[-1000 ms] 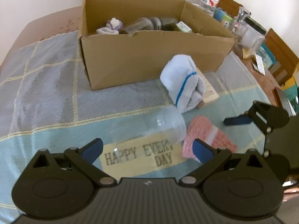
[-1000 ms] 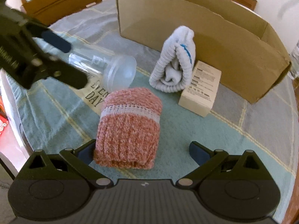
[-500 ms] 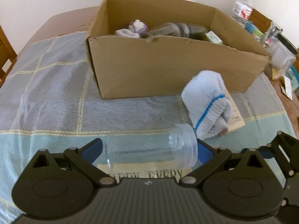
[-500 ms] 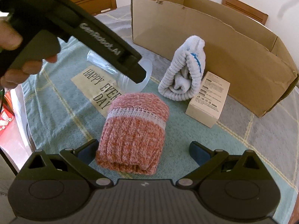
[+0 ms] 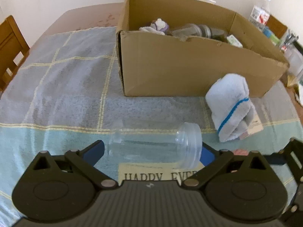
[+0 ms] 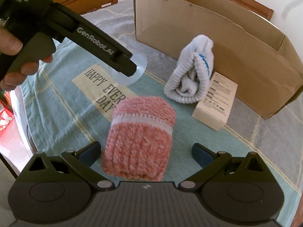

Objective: Organize objects
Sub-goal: 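Grasp the clear plastic jar with the left tool while the right tool grasps the pink knit sock, then carry the jar and pink sock into the box and release both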

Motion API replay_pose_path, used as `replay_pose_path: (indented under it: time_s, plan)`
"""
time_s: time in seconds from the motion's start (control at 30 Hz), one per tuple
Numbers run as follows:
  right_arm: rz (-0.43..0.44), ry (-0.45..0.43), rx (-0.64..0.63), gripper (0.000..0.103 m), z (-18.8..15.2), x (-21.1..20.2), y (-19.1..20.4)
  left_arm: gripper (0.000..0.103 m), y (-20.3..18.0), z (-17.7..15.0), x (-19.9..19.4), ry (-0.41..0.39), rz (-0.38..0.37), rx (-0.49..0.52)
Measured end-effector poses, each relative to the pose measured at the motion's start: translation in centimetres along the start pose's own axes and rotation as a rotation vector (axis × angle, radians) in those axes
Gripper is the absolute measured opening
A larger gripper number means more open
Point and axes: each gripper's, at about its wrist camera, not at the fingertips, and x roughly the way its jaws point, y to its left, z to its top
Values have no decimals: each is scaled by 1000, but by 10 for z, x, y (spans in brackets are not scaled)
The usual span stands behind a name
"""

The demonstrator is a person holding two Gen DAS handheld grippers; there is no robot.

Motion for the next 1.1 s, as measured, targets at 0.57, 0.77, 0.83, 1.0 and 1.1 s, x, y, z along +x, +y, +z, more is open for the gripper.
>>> replay_pose_path:
  time_s: [0.57, 0.77, 0.83, 1.0, 1.1]
  plan:
    - [-2, 13, 57, 64, 21, -13, -4, 91, 5, 9, -19, -12, -62, 126]
    - [-11, -21, 84, 64, 34, -38, -15, 91, 5, 22, -51, -8, -114, 214]
    - [-18, -36, 98, 64, 40, -48, -22, 91, 3, 29, -62, -20, -133, 240]
    - [-58, -84, 108, 64, 60, -74, -24, 91, -7, 57, -90, -69, -168, 300]
    - [-82, -125, 107, 64, 73, -94, -29, 91, -11, 76, -104, -114, -188, 320]
